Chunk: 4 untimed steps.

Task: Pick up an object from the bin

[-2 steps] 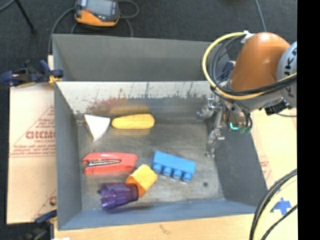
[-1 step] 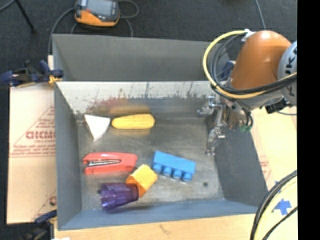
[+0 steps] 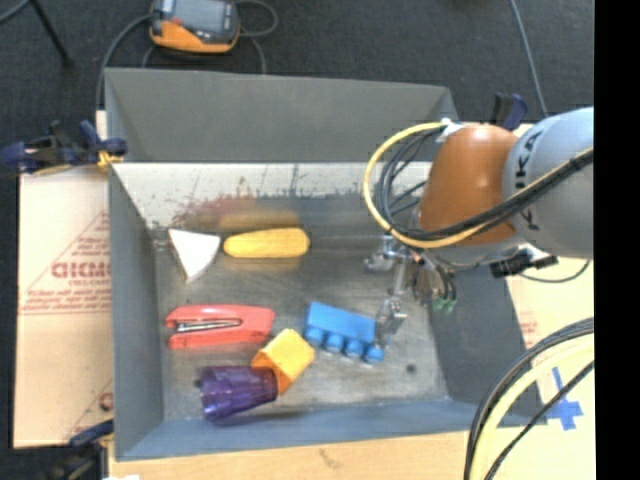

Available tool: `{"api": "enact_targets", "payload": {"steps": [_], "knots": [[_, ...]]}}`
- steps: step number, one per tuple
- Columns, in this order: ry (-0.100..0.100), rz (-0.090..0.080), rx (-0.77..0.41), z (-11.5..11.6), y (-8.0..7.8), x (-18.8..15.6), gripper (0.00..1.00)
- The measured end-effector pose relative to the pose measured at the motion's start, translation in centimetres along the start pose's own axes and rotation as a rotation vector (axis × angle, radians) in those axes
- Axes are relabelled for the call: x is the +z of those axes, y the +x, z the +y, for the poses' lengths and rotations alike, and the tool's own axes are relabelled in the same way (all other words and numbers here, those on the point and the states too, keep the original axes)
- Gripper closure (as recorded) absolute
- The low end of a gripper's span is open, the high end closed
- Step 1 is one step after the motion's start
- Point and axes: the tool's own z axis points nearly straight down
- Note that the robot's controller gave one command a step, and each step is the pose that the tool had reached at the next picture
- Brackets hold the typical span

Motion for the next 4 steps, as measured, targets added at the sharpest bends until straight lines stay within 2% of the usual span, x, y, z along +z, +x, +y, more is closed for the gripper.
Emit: {"api": "enact_targets", "payload": {"steps": [1,2,3,4], "knots": [[0.002,0.009,0.002,0.9,1.0,2.6,0.00],[0.001,0.006,0.208,2.7,1.7,1.4,0.00],[0.000,0.003,0.313,3.6,1.7,5.2,0.00],[0.001,-0.004,0.235,2.3,1.4,5.7,1.00]]}}
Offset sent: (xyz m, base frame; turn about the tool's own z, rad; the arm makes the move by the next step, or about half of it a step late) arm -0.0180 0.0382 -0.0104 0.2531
